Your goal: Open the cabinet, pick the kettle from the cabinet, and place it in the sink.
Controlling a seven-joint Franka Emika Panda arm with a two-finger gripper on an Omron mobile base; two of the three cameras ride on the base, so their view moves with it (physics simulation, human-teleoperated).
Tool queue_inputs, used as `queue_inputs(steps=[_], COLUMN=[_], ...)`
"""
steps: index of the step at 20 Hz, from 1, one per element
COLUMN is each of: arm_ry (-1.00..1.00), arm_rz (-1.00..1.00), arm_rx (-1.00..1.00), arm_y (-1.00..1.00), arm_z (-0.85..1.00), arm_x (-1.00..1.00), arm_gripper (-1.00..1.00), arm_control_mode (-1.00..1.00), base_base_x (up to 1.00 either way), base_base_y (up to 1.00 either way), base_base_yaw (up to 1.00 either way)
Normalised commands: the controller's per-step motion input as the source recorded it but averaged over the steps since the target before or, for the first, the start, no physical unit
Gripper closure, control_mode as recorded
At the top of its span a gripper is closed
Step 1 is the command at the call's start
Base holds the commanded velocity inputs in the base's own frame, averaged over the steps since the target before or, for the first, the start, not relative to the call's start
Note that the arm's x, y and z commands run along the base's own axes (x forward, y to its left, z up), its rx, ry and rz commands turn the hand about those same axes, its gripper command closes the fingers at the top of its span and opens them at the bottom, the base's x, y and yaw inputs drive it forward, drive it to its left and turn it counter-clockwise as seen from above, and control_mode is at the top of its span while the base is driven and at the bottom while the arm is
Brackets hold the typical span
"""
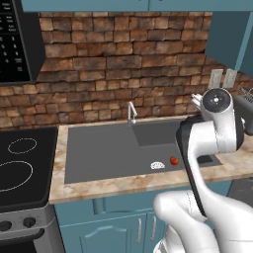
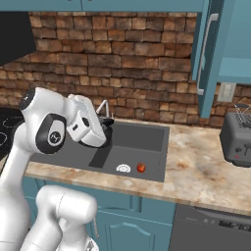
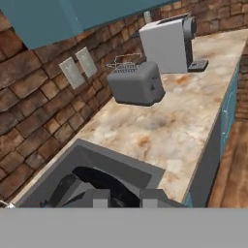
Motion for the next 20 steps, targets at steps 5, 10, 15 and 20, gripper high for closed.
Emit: queue_inputs(steps=[5, 10, 15, 20], arm_ry=[0.02, 0.01, 0.0, 0.0], arm_rz=[0.11, 0.09, 0.09, 0.09], arm_rx=[0.0, 0.0, 0.0, 0.0], arm_y=[0.0, -0.01, -0.03, -0.08], arm_z=[-0.12, -0.13, -0.14, -0.09], arm_x=[0.06, 0.11, 0.21, 0.23], arm_gripper=[1.0, 1.0, 1.0, 1.0], arm_control_mode=[-1.0, -1.0, -1.0, -1.0], base_base_x=[0.0, 0.0, 0.0, 0.0], base_base_y=[0.0, 0.0, 0.0, 0.0], base_base_yaw=[0.0, 0.0, 0.0, 0.0])
